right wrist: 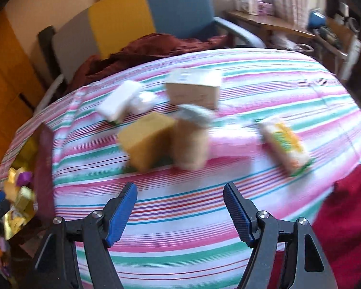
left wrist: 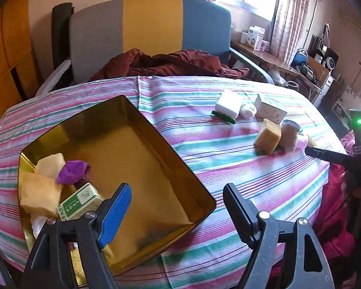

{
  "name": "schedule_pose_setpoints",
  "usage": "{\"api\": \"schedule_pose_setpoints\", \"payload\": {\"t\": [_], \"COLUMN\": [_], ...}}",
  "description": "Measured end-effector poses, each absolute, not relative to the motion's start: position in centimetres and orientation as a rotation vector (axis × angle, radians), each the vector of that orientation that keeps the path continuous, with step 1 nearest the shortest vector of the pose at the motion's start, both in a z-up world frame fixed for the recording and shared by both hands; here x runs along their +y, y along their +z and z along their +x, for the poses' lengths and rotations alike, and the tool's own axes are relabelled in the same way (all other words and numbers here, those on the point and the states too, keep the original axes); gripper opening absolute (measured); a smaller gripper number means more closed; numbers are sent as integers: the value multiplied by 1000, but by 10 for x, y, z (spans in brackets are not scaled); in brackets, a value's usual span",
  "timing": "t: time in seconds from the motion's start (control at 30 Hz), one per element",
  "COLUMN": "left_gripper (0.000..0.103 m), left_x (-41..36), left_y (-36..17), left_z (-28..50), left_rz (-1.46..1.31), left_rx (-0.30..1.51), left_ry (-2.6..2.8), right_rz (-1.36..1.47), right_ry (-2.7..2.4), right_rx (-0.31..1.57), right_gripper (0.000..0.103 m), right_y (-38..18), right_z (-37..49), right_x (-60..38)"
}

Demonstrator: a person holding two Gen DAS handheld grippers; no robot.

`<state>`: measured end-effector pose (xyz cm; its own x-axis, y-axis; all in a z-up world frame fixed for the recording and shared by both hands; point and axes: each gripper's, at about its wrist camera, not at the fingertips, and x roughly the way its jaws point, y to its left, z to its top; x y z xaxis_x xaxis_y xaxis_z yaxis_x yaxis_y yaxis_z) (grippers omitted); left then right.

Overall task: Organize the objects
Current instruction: 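Move both grippers back toward the remaining items on the cloth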

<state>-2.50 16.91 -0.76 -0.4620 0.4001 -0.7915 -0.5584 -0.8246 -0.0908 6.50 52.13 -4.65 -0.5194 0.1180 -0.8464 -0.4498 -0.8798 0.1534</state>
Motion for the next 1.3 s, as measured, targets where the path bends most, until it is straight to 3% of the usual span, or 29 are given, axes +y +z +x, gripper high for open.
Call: {"api": "schedule_pose_setpoints", "payload": {"t": [1.07, 1.17, 1.3], "left_gripper": [79, 79, 79], "left_x": [239, 245, 255], "left_y": [-42, -44, -44], "left_z": [-16, -16, -14], "left_rz": [-1234, -1240, -1238], "left_rx": [403, 409, 411], "left_ry": [2098, 2081, 2048], "right_rz": [-1322, -1316, -1332], "right_ry": [2360, 2354, 2346], "right_rx": [506, 471, 473], "right_gripper": [74, 66, 65], "right_y": [-97, -97, -95], "right_z": [16, 14, 15], "right_x": [591, 594, 596]}}
